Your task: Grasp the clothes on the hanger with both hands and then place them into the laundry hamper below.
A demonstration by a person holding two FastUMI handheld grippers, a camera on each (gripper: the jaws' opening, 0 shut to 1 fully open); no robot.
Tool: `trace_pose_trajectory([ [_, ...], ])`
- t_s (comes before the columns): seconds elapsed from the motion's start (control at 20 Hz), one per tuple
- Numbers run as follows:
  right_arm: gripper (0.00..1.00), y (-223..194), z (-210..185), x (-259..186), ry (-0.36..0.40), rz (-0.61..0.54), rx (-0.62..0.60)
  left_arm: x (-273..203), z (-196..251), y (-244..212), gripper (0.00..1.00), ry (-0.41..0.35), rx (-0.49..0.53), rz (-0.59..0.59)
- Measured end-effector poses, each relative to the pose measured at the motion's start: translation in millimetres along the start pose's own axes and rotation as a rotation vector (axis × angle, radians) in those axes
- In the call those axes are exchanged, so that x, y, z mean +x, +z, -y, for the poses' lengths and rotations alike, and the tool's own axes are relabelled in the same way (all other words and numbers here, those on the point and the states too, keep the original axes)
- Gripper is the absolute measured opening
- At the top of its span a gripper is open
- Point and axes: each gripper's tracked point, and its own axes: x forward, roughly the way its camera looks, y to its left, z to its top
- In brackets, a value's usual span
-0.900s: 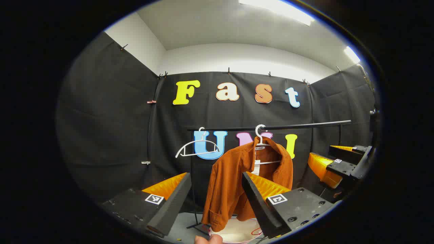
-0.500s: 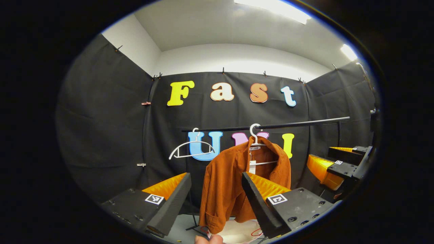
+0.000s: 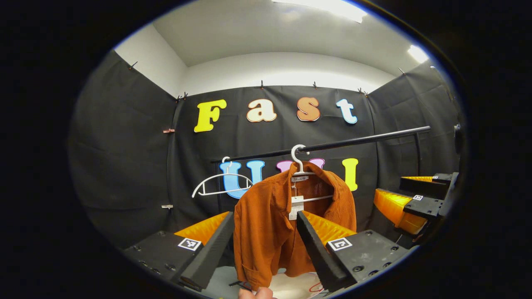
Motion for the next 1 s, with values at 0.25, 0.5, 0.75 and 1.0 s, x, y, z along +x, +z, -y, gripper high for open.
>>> trace_pose_trajectory([
  [0.25, 0.98, -14, 5, 20, -0.015, -0.018, 0.008, 26, 12, -14, 0.94, -0.030, -0.018, -0.028],
  [0.5, 0.98, -38, -3, 53, 0.009, -0.050, 0.006, 74, 25, -39, 0.94, -0.083, -0.038, -0.043],
  [0.75, 0.97, -60, 2, 94, -0.001, -0.041, 0.033, 134, 37, -74, 0.94, -0.104, 0.004, -0.049],
  [1.0, 0.98, -82, 8, 124, -0.020, -0.061, 0.028, 190, 36, -117, 0.93, -0.066, 0.030, -0.092],
])
